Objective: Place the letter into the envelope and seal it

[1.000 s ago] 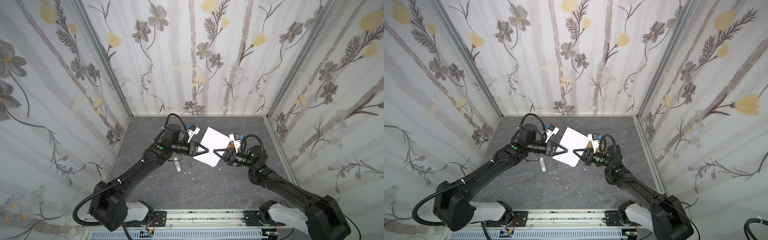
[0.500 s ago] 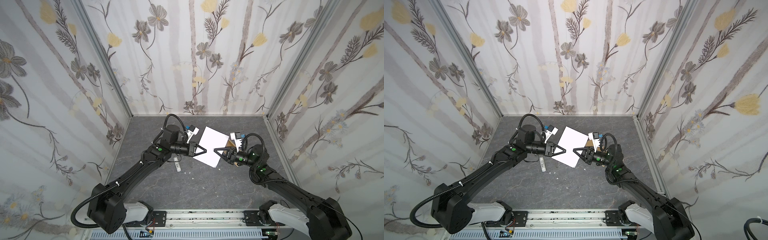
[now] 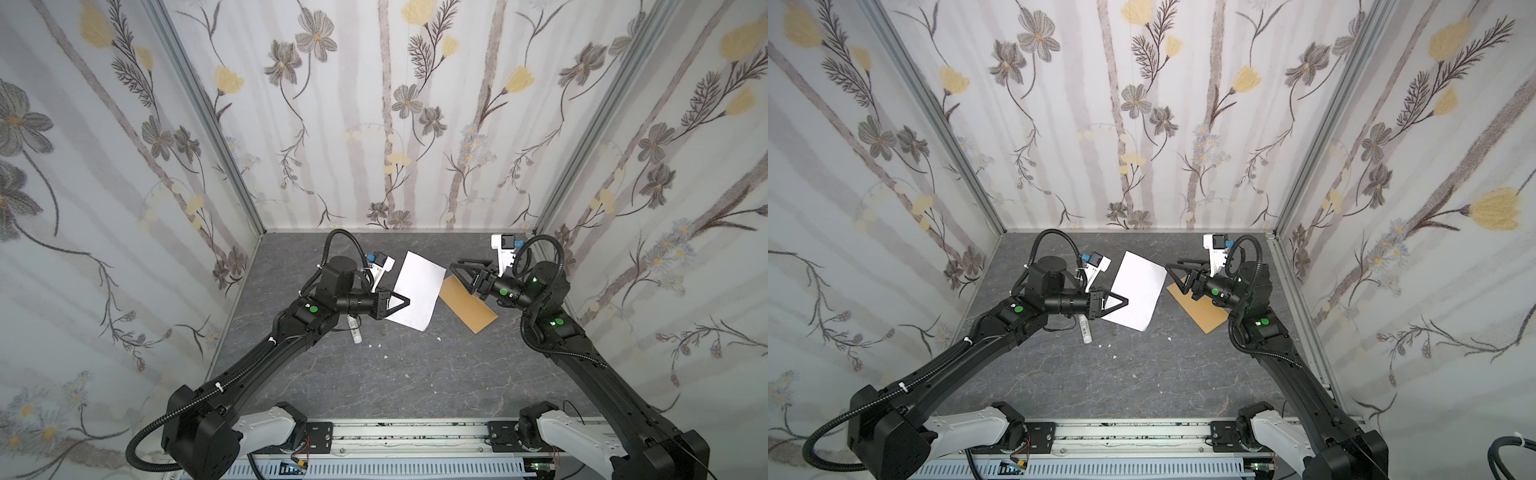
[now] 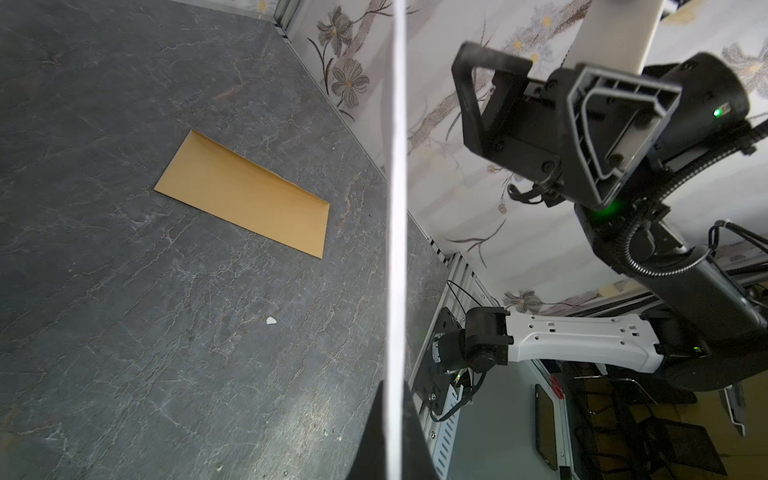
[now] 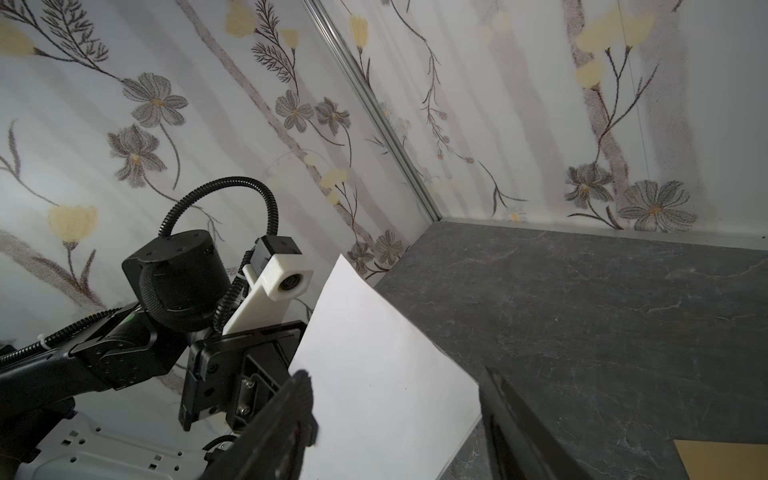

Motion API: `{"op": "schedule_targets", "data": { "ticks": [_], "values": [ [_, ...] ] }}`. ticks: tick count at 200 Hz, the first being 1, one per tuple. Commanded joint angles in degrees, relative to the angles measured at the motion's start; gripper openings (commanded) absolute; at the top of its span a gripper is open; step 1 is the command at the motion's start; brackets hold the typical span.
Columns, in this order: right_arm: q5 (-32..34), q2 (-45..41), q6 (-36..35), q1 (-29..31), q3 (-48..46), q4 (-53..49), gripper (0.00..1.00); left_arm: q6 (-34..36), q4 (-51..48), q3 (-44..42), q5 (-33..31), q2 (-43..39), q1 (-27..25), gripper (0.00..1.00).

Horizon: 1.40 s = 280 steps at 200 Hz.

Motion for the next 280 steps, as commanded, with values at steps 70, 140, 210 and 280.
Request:
{"op": "schedule_targets", "data": {
  "ticks": [70, 140, 210, 280],
  "values": [
    [-4.87, 17.73, -7.15, -0.69, 20.20, -10.45, 0.54, 15.73, -10.36, 5.45, -17.12, 1.90, -7.28, 0.00],
    [-7.29, 19.41, -10.59, 1.22, 19.62, -15.07, 0.43, 20.40, -12.63, 8.02, -23.38, 2.93, -7.91, 0.00],
    [-7.89, 17.09, -10.70, 4.38, 16.34, -15.51, 0.40, 21.60, -12.95, 8.84, -27.26, 2.95, -7.91, 0.00],
    [-7.90, 13.17, -10.35, 6.41, 12.46, -16.11, 0.40, 21.10, -12.92, 9.00, -30.27, 2.47, -7.91, 0.00]
  ]
}}
